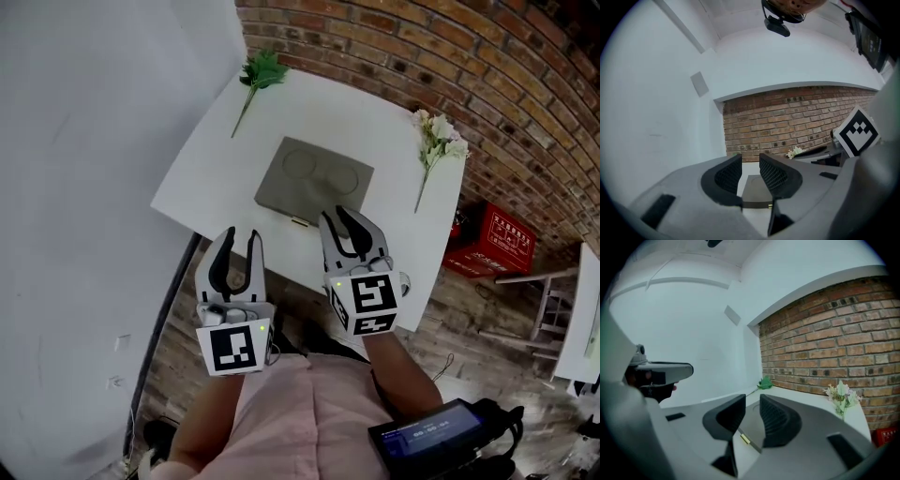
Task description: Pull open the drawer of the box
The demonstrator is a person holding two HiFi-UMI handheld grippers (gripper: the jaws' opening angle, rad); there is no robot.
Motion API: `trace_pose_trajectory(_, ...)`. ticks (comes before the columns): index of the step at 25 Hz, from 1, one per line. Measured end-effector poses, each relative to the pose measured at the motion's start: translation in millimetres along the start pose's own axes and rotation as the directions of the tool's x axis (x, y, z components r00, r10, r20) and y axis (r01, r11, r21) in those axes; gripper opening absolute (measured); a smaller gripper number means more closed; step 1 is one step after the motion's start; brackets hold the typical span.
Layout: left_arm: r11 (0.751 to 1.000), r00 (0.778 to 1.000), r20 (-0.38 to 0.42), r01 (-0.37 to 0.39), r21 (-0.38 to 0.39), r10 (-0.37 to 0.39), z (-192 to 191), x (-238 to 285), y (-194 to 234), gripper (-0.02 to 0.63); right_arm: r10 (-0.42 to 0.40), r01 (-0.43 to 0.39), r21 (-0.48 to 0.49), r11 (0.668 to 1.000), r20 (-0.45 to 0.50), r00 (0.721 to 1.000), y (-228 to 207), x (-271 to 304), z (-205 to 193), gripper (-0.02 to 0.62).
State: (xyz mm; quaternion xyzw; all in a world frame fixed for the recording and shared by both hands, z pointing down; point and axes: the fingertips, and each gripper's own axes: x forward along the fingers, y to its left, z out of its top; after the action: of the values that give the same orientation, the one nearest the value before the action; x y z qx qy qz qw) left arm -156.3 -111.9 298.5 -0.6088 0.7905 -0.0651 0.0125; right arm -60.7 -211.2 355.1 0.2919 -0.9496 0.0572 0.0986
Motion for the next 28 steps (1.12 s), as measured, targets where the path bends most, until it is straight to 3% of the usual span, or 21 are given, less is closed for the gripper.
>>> trace_pose_trajectory(7,0.996,0.996,0.018,0.092,-0.003,-0.092,-1,41,15,0.124,-0.093,0.093,0.012,0.996,-0.012,0.996,-14,28,3,0.100)
trace_pose_trajectory(13,0.976,0.976,0.021,0.217,-0.005,-0.217,5,80,32,0.124,-0.216,0.217,0.060,0.974,-0.023,0.976,-26,48,16,0.103)
trace_pose_trajectory(20,0.928,0.927,0.054,0.371,0.023,-0.371,19,113,38,0.123,-0.343,0.341,0.135,0.930,-0.013,0.939,-32,53,29,0.106)
trace_pose_trajectory(28,0.857,0.854,0.079,0.512,0.054,-0.515,19,129,31,0.123,-0.457,0.451,0.160,0.878,-0.005,0.890,-27,48,28,0.104)
